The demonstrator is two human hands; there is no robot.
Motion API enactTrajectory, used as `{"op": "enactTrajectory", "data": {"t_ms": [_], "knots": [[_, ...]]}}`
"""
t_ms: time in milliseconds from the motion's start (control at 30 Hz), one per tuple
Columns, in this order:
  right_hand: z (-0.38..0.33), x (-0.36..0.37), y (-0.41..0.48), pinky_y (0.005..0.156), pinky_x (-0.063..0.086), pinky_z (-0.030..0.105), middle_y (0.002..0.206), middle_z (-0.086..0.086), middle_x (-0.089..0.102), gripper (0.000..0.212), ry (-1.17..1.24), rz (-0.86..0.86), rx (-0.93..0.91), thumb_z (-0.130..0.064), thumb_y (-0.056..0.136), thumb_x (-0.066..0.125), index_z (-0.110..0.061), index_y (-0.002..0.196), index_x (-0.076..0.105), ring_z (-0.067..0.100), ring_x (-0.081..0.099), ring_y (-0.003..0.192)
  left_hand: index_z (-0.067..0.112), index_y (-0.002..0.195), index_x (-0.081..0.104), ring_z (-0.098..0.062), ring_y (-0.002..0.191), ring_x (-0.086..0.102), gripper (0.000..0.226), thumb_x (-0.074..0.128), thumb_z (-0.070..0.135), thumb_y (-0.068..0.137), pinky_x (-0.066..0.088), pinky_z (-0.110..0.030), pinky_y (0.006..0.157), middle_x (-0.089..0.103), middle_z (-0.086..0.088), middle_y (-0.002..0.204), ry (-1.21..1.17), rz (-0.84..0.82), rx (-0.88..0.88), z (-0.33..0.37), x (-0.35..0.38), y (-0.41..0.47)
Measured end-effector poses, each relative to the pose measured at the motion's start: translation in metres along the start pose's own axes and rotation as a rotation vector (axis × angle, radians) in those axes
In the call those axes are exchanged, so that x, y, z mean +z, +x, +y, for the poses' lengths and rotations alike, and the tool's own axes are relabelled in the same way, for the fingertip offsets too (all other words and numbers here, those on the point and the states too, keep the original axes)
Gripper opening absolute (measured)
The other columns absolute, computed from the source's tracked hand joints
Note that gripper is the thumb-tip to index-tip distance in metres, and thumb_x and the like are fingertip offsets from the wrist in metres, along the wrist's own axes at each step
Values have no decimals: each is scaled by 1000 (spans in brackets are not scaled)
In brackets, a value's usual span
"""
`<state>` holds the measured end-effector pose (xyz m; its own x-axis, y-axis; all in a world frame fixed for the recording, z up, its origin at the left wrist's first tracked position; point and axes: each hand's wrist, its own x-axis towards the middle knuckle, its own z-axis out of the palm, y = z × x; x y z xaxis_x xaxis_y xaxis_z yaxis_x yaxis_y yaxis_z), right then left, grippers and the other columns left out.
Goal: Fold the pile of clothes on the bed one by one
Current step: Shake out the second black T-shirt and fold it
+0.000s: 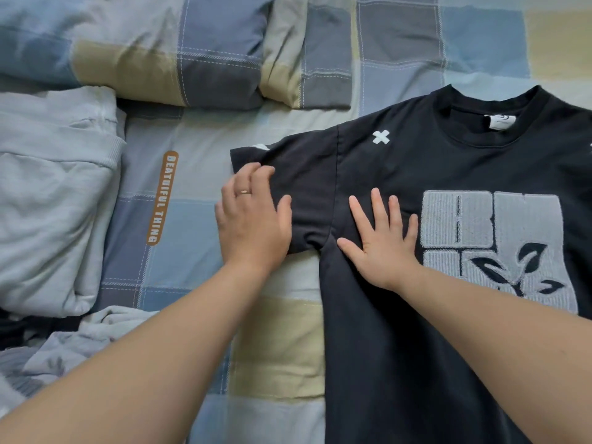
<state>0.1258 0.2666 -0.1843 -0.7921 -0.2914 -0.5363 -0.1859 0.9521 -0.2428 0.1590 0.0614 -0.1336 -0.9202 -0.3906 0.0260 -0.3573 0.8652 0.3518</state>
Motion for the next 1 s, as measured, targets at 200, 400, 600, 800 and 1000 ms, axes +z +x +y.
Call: {"op": "enactTrajectory", "data": {"t_ms": [200, 400, 600, 800, 1000], "knots": [[71, -47, -28, 122, -10, 54, 167, -10, -16, 70, -152, -12, -234, -54, 101, 36, -42, 158, -4, 20, -16, 154, 27, 160, 20, -28, 155, 5, 64, 41, 49, 103, 10, -47, 124, 10, -5, 169, 222, -412, 152, 76, 30, -72], [276, -74, -85, 123, -5, 53, 167, -6, -15, 68, -258, -13, 1, -55, 102, 30, -41, 158, -6, 26, -12, 154, 31, 161, 7, -30, 155, -6, 64, 24, 55, 104, 1, -49, 124, -5, -7, 169, 219, -491, 262, 212, 99, -122], [443, -99, -137, 123, -2, 55, 167, -11, -13, 70, -276, 32, 65, -62, 100, 31, -43, 158, -4, 20, -8, 155, 34, 161, 4, -30, 155, -10, 66, 28, 56, 104, -2, -51, 124, -7, -4, 170, 166, -517, 345, 362, 170, -150], [510, -113, -128, 111, 38, 41, 145, 11, 49, 51, 416, 252, 274, -37, 100, 54, -17, 146, 45, 29, 48, 131, 33, 161, 5, -23, 155, -12, 61, 24, 51, 106, -4, -51, 124, -8, 2, 170, 61, -527, 307, 453, 214, -155], [496, -146, -86, 55, 54, 32, 90, 10, 59, 13, 1127, 45, 376, -20, 103, 50, -11, 108, 58, 24, 57, 72, 30, 161, 12, -18, 156, -3, 58, 22, 45, 106, -1, -48, 125, 3, 4, 170, 17, -347, 264, 469, 243, -119]]}}
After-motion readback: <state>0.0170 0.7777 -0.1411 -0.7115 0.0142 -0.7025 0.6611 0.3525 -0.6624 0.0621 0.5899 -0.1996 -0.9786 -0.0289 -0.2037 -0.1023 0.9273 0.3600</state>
